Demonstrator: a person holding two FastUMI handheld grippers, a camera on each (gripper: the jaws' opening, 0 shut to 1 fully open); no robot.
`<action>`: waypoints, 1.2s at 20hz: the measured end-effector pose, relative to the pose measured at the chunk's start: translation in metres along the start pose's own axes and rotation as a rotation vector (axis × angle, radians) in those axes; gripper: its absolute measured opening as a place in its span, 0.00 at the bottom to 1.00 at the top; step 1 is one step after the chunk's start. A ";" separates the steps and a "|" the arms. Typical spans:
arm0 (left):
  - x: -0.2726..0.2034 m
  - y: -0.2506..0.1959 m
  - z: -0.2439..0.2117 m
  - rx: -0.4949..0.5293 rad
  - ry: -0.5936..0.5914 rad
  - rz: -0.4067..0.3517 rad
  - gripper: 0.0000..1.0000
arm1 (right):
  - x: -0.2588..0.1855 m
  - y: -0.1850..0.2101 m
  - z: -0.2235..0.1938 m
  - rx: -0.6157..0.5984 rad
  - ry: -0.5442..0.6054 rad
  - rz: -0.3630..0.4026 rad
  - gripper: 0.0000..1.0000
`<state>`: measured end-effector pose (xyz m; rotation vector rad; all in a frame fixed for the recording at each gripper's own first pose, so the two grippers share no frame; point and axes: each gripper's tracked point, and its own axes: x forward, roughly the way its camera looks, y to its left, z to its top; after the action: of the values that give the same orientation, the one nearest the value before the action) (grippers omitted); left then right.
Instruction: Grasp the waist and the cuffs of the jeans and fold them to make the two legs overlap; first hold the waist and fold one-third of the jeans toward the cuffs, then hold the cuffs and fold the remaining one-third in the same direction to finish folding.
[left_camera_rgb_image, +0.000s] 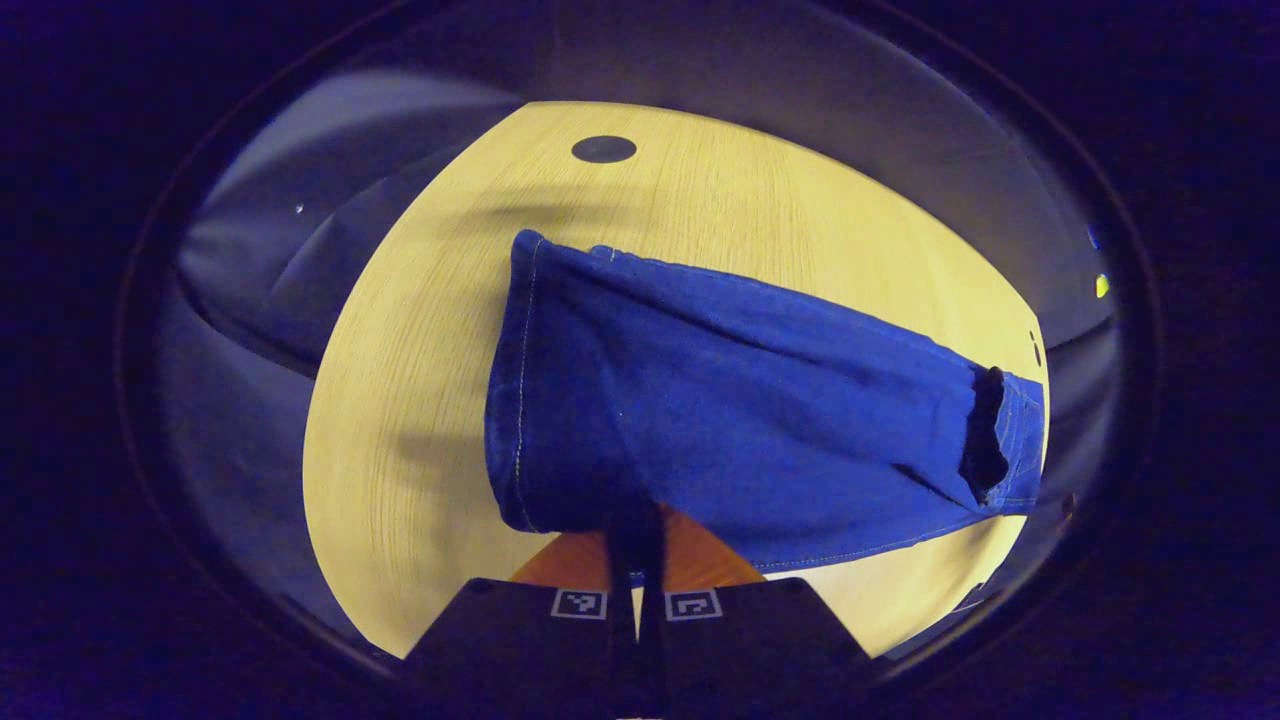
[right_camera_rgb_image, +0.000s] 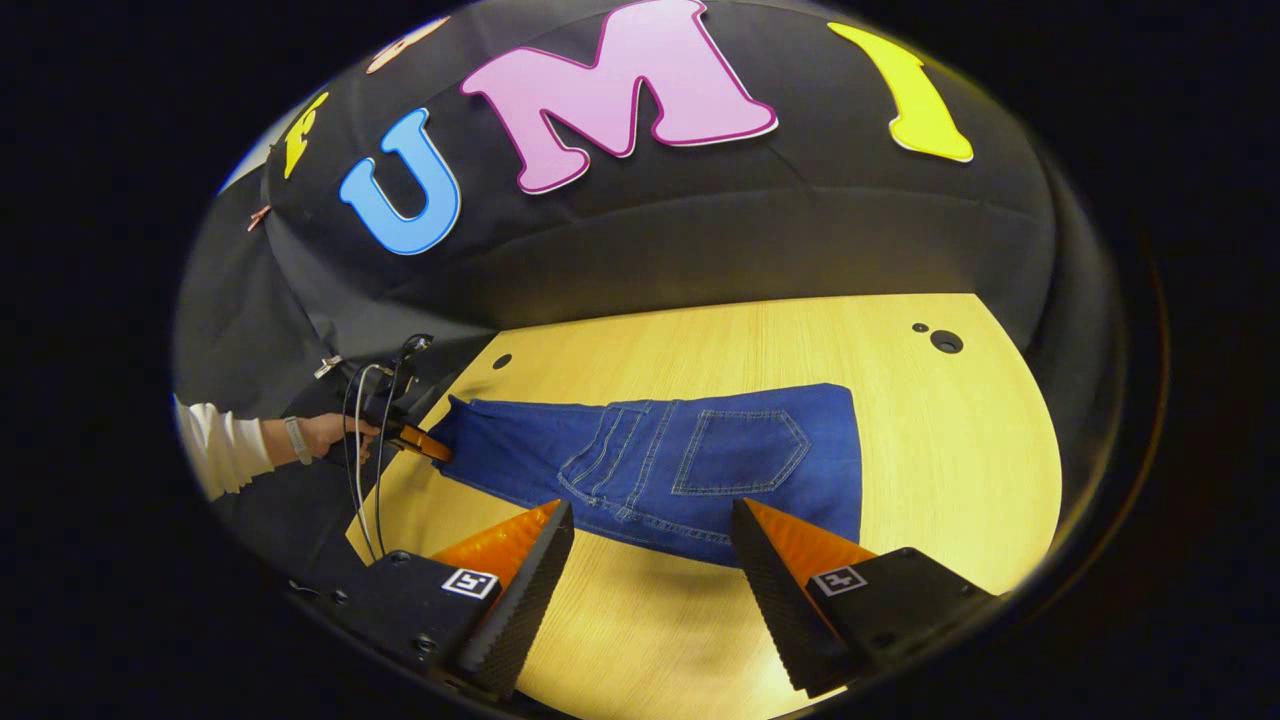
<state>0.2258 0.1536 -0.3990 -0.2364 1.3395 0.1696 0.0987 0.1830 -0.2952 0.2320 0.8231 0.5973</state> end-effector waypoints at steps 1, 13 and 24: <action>-0.009 -0.004 0.005 0.023 -0.030 -0.020 0.06 | -0.003 -0.002 0.003 0.010 -0.005 -0.002 0.98; -0.193 -0.264 0.069 0.244 -0.375 -0.555 0.03 | -0.030 -0.021 0.038 0.095 -0.102 -0.016 0.97; -0.028 -0.456 -0.010 0.521 -0.085 -0.602 0.06 | -0.117 -0.114 0.024 0.116 -0.136 -0.140 0.97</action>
<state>0.3272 -0.2879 -0.3412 -0.1772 1.1312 -0.6616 0.1015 0.0230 -0.2551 0.3148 0.7367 0.3979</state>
